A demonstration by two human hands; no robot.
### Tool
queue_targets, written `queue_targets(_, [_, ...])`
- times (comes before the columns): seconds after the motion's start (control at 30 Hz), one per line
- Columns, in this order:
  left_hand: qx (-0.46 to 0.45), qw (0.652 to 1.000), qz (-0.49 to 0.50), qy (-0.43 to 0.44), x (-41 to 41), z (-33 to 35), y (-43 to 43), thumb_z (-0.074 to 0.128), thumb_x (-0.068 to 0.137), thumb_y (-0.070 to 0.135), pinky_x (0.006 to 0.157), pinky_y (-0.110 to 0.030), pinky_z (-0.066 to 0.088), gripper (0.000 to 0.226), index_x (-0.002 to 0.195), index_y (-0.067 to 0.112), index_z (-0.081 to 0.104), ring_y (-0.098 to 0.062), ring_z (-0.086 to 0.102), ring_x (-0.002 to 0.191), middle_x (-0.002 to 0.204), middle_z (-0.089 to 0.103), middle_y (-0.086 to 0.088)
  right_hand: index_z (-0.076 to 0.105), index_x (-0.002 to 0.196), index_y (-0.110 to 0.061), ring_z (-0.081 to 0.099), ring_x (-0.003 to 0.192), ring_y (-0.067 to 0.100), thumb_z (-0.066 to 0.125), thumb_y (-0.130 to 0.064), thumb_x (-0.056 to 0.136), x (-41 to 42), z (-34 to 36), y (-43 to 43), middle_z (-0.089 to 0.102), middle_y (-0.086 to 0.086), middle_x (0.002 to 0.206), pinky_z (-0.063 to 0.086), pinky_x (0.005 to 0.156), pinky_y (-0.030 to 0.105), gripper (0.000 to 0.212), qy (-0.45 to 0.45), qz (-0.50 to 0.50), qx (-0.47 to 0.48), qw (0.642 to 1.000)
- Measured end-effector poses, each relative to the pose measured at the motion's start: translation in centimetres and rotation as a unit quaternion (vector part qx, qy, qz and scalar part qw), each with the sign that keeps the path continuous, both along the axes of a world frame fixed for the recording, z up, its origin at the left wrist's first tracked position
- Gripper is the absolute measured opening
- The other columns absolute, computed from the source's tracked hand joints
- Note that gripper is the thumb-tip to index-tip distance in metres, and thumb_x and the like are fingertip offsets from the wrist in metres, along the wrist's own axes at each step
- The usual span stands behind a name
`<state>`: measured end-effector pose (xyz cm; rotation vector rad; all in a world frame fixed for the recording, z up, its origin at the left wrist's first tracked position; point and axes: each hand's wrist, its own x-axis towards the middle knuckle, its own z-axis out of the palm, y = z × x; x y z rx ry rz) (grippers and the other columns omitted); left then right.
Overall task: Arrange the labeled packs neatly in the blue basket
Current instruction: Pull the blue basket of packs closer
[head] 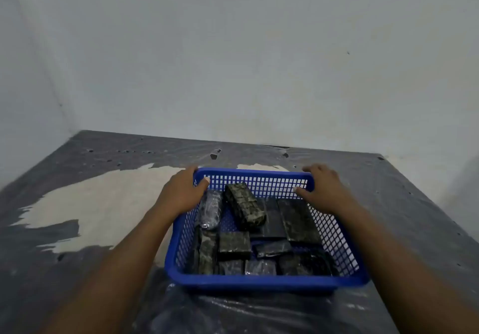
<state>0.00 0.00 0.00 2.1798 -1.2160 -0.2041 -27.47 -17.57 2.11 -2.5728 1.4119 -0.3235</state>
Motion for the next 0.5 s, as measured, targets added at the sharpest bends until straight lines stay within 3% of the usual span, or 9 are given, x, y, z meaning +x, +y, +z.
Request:
queue_targets(0.13, [0.016, 1.0, 0.007, -0.007, -1.4, -0.2, 1.8, 0.047, 0.099, 0.034, 0.08, -0.033, 0.043, 0.041, 0.134, 0.012, 0.046, -0.031, 0.06, 0.11, 0.129, 0.06, -0.013, 0.028, 0.154, -0.013, 0.037, 0.14, 0.035, 0.067, -0.041, 0.092, -2.0, -1.0, 2.5, 0.036, 0.014, 0.155, 0.041, 0.109, 0.052, 0.078, 0.006, -0.055, 0.005, 0.998])
queue_targets(0.3, [0.035, 0.999, 0.013, -0.024, -2.1, 0.1, 2.5, 0.045, 0.099, 0.027, 0.087, -0.041, 0.049, 0.041, 0.137, 0.01, 0.045, -0.032, 0.06, 0.11, 0.128, 0.06, -0.015, 0.033, 0.152, -0.017, 0.056, 0.126, 0.03, 0.071, -0.044, 0.088, -2.2, -0.9, 4.1, 0.042, 0.011, 0.15, 0.05, 0.097, 0.045, 0.079, 0.009, -0.061, -0.004, 0.998])
queue_targets(0.5, [-0.022, 0.999, 0.024, -0.027, -2.0, -0.8, 2.7, 0.06, 0.09, 0.038, 0.074, -0.03, 0.044, 0.048, 0.133, 0.019, 0.052, -0.029, 0.064, 0.1, 0.119, 0.067, -0.009, 0.035, 0.15, -0.016, 0.063, 0.113, 0.026, 0.07, -0.048, 0.087, -2.3, -2.1, 4.8, 0.047, 0.006, 0.145, 0.054, 0.081, 0.037, 0.078, 0.061, -0.076, -0.093, 0.991])
